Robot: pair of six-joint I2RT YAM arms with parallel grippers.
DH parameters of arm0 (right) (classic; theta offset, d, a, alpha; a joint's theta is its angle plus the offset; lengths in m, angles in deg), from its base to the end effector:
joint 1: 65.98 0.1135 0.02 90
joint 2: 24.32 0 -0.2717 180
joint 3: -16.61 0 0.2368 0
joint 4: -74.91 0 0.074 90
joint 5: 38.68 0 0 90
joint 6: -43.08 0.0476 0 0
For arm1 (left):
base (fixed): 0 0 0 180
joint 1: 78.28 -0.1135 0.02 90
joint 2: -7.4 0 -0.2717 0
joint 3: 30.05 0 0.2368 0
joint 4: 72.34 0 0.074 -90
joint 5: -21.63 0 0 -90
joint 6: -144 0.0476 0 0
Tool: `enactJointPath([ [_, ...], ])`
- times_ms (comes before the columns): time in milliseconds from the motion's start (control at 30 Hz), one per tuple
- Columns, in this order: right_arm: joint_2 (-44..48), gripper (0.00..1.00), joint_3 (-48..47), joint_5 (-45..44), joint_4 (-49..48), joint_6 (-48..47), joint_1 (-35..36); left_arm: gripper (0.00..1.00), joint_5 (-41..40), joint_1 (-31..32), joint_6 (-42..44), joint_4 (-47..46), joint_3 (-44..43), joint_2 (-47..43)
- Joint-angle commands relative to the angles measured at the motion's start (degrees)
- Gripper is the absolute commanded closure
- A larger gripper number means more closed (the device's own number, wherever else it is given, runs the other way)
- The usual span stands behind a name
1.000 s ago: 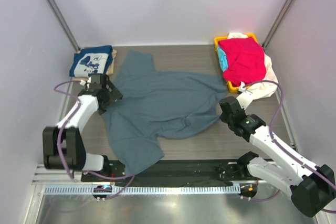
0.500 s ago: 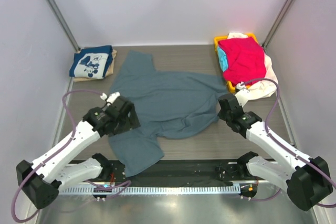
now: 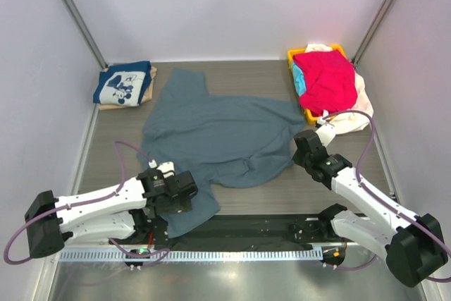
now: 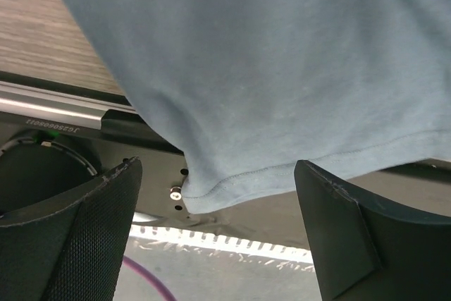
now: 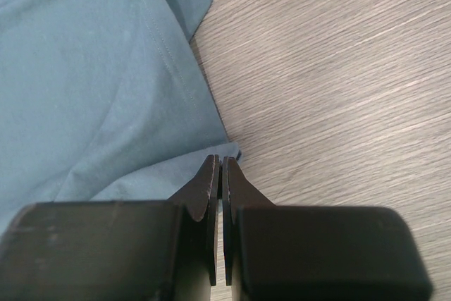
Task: Fold and stack the t-shirts
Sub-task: Flatten the tshirt out
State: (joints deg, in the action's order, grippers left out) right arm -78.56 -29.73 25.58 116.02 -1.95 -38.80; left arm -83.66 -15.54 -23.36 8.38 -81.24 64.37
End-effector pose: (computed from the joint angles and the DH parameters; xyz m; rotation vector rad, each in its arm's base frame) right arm 0.1628 0.0604 0.2132 0.5524 2.2531 0.0819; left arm 0.0637 -0.0963 0.1977 -0.3768 2.8449 0.0490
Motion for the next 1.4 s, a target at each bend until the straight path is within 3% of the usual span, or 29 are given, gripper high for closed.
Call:
enactJointPath([
  [0, 1.94, 0.99, 0.37, -0.54, -2.0, -0.06, -0.28, 0.1, 0.42, 0.72, -4.81, -0.73, 1.87, -1.24],
  [567, 1.42, 0.99, 0.81, -0.98, -1.92, -0.76, -1.16, 0.14, 5.97, 4.93, -7.89, -6.8, 8.56, -1.16],
  [667, 1.42, 0.99, 0.99, -0.89, -1.91, -0.67, -1.25, 0.29, 6.5, 5.9, -8.33, -7.77, 8.83, -0.46],
  [700, 1.42, 0.99, 1.07, -0.89, -1.91, -0.67, -1.34, 0.43, 6.67, 6.16, -8.68, -8.29, 8.74, -0.28],
  [867, 2.29, 0.99, 1.43, -0.72, -1.92, -0.76, -1.51, 0.78, 4.31, 7.4, -8.95, -8.13, 7.16, -0.02],
  [900, 2.56, 0.99, 1.43, -0.63, -1.91, -0.76, -1.52, 0.98, 2.39, 7.4, -8.77, -6.21, 6.2, -0.02],
  [1033, 4.04, 0.99, 0.73, 0.6, -1.04, -0.5, -1.6, 1.0, -3.58, 7.4, -6.67, 2.14, -1.26, -0.28],
  [1200, 7.38, 0.99, -2.17, 3.05, 6.77, 2.74, -1.6, 1.0, -9.84, 7.4, -4.47, 15.92, -13.22, -1.42],
  [1367, 16.07, 0.99, -3.14, 7.8, 14.76, 6.0, -1.52, 1.0, -15.46, 7.04, -5.16, 25.7, -22.35, -6.69],
])
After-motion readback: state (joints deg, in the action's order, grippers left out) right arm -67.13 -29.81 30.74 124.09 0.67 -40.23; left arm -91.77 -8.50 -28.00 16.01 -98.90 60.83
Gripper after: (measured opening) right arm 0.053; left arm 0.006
